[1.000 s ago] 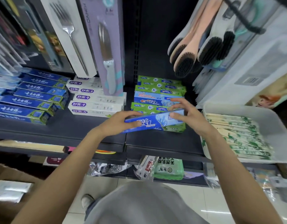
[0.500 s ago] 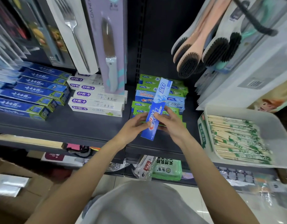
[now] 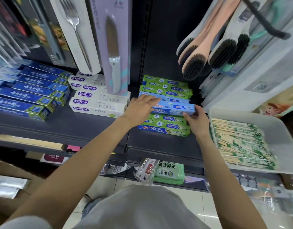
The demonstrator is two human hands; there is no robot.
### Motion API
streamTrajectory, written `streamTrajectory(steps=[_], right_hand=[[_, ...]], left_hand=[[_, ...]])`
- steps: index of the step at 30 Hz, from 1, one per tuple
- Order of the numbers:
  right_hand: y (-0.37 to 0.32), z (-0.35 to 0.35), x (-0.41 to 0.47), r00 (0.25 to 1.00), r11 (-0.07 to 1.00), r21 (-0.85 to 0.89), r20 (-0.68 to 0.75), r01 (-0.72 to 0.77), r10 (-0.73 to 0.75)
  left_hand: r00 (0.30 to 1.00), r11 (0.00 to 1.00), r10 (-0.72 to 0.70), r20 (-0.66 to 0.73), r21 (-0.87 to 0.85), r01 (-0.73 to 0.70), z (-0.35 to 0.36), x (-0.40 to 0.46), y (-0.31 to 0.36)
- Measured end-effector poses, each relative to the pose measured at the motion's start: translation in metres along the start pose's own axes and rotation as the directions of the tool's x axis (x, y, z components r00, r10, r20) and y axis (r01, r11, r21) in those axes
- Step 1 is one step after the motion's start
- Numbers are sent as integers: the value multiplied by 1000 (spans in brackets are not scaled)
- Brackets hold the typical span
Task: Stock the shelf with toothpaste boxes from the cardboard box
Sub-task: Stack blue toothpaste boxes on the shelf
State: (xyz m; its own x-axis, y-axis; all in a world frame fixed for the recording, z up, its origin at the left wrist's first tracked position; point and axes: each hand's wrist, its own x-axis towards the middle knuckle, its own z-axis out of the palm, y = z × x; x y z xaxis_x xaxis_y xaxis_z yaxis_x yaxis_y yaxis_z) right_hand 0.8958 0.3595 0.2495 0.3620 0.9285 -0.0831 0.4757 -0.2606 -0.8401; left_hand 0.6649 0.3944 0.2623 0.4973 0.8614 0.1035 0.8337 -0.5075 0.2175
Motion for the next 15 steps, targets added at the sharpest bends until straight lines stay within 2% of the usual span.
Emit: streamTrajectory(steps=[1, 3, 5, 8, 11, 13, 15], right_hand=[[5, 0, 7, 999, 995, -102, -32, -2, -1], [12, 3, 12, 997, 983, -184, -77, -4, -10], [15, 9, 7, 993, 966, -251, -82, 65, -88], [12, 18, -12, 969, 901, -379, -38, 211, -243], [2, 28, -37, 897, 786, -505, -51, 357, -440], [-16, 38, -59, 862, 769, -452, -3, 452, -508], [-34, 53, -85, 821, 737, -394, 89, 549, -564]], left_hand=[[999, 998, -36, 10, -42, 37, 5, 7, 1], [985, 969, -171, -13, -185, 165, 16, 9, 5], [934, 903, -348, -82, -297, 310, 24, 5, 8], [858, 824, -486, -165, -414, 387, 26, 0, 11], [839, 779, -514, -179, -508, 369, 20, -6, 17], [854, 761, -491, -173, -562, 324, 15, -25, 20], [878, 709, -466, -107, -639, 298, 9, -59, 16]])
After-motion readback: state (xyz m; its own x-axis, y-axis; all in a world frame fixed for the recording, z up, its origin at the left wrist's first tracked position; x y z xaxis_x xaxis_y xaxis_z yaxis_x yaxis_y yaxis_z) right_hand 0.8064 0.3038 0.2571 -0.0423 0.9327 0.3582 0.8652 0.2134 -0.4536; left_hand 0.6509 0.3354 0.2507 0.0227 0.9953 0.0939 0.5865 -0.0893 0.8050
